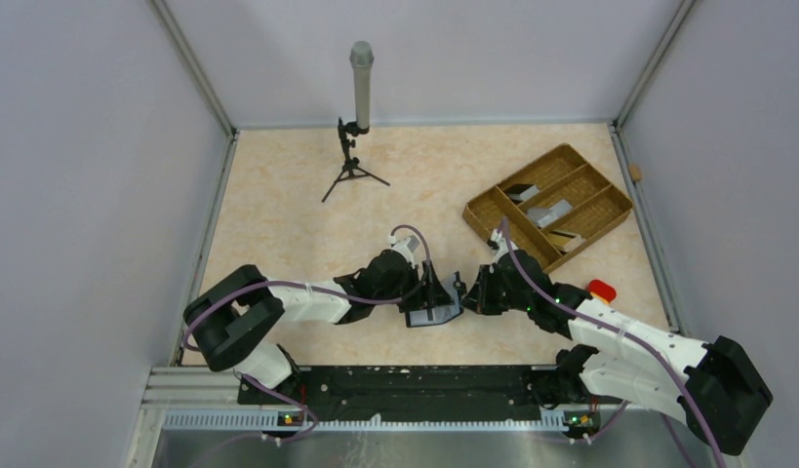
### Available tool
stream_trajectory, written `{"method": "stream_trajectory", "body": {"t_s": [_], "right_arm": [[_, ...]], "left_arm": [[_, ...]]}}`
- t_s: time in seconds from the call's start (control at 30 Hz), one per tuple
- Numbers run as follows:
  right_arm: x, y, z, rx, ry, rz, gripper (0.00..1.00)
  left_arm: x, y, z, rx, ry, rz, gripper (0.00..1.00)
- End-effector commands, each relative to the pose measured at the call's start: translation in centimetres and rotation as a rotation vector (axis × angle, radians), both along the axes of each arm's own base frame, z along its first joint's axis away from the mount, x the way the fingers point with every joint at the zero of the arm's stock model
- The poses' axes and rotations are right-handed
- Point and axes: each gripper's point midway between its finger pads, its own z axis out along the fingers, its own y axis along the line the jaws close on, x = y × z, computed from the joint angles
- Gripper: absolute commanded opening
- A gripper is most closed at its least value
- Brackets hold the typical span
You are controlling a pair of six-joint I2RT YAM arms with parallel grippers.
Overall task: Put the credit cards into the card holder
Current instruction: Turn over the card slot in the card holder.
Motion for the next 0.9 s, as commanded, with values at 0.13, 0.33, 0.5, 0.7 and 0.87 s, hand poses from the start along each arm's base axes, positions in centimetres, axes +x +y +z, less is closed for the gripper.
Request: {"method": "stream_trajectory", "body": {"t_s": [0.13,0.33,0.5,0.7,0.87], "right_arm": [[0.0,0.4,0.4,0.007,-0.013,0.008,0.0],[-0.1,0.4,0.3,0.001,-0.007,0.01,0.0],[-0.1,0.3,0.2,0.001,-0.008,0.011,0.0],[-0.1,0.3,0.2,-0.003,-0.007,0.008,0.0],[-0.1,0.2,0.2,-0.008,-0.008,0.004,0.0]], "left_arm": [[0.5,-1.4,1.9,-0.062,-0.054,-0.027,0.77],[0.7,-1.6,1.4,-0.057,-0.048,-0.026,0.78],[0.8,-1.9,1.1,-0.05,-0.044,-0.033,0.78],[0.8,-1.7,0.2,-0.01,-0.031,-0.03,0.77],[0.8,-1.4,-0.3,0.043,-0.028,-0.019,0.75]]}}
